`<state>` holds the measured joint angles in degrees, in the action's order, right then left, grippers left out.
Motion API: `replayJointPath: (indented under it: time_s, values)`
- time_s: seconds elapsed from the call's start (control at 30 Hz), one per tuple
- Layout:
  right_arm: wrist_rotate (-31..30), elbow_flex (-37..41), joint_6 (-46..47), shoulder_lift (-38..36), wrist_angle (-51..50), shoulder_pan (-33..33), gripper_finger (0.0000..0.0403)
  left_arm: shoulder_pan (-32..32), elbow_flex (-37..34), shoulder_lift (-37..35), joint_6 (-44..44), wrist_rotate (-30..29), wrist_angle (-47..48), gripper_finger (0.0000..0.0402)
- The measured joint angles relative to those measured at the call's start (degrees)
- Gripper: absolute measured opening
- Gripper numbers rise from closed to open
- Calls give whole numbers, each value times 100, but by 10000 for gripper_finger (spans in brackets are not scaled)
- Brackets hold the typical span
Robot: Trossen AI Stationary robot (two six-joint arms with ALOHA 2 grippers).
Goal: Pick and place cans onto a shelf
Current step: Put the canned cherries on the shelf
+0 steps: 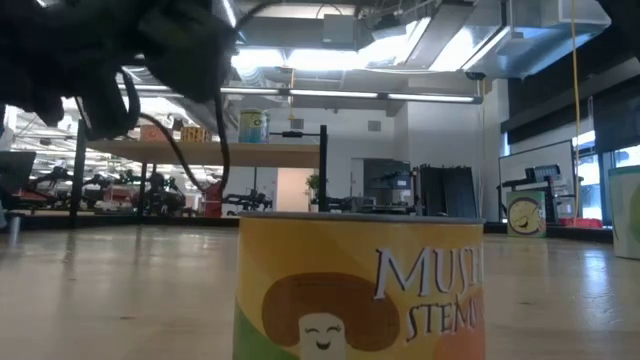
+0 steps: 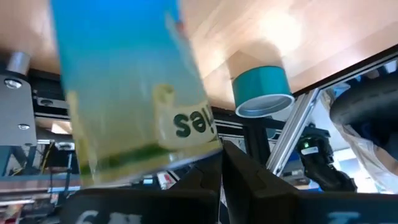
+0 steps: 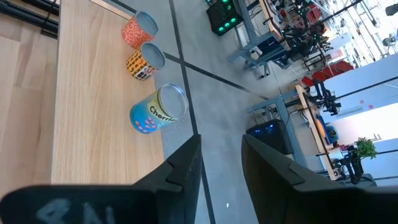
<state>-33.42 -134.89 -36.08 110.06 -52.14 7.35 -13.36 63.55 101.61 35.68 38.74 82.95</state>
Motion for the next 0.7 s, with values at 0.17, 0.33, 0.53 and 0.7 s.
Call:
replayJointPath:
  time_s: [0.17,0.33,0.53,0.7]
  values:
    - [1,0,-1,0,0,2,116,41,0,131,-175,-24,-78,0]
    - [1,0,-4,0,0,4,116,112,0,106,-155,-79,-214,7]
    - [1,0,-6,0,0,4,116,224,0,106,-183,-79,-215,30]
    - [3,0,-7,0,0,4,116,331,-2,104,-422,226,39,44]
